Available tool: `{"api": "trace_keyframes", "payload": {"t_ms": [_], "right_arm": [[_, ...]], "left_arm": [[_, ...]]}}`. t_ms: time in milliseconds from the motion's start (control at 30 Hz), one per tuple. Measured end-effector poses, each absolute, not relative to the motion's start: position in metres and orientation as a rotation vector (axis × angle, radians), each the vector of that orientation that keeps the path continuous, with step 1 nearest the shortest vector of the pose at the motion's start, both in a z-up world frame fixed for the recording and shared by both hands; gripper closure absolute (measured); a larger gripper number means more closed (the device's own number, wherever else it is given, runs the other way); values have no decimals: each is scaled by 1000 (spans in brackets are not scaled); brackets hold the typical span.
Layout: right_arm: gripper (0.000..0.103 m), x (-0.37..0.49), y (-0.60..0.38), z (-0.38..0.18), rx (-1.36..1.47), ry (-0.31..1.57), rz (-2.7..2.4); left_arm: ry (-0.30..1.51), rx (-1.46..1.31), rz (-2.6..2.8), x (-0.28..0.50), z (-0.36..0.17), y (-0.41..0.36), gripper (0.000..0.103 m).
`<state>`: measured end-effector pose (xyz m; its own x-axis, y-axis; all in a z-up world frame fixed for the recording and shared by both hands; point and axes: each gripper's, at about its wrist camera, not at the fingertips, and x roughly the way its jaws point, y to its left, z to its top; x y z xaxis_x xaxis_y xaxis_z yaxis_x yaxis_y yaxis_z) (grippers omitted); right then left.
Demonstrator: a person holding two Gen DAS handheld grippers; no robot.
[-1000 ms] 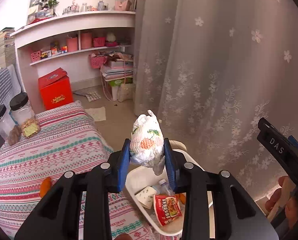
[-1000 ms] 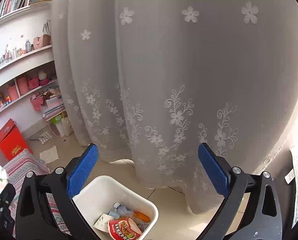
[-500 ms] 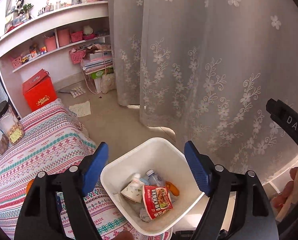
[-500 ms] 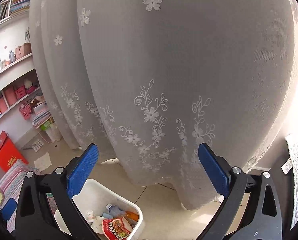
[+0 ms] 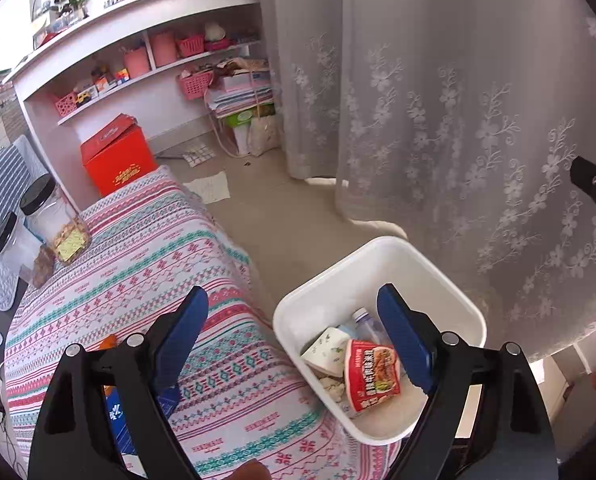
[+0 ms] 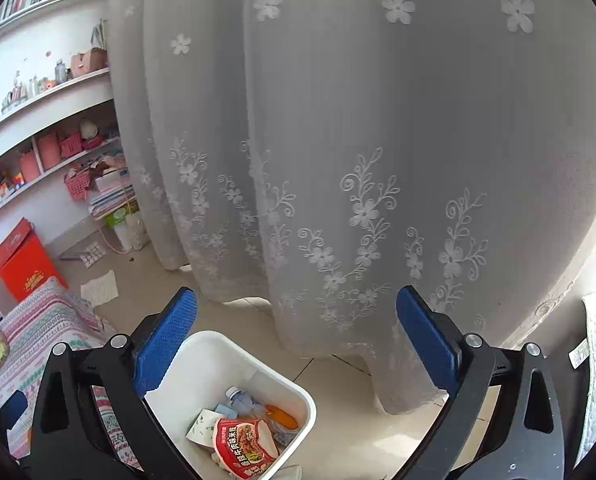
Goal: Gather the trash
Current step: 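Move the left tool to the table and grasp the long orange peel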
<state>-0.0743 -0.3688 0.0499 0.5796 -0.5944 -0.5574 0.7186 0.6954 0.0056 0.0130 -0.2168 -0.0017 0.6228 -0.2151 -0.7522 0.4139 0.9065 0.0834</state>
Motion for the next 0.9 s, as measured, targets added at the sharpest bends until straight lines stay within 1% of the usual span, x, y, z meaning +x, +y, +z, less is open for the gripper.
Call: {"api": "trace_keyframes", "payload": {"t_ms": [233, 500, 733, 900], "right_arm": [[7, -45, -316, 44, 142, 602, -668], [7, -12, -261, 32, 41, 672, -546], [7, 11, -223, 18, -9, 740, -447], [7, 26, -195, 0, 12, 836, -341]], "left_arm": [[897, 265, -258, 35, -22, -159, 19], [952, 333, -177, 60, -37, -101, 19], [1037, 281, -131, 88, -48, -49, 19], [1111, 189, -82, 113, -62, -8, 19]]}}
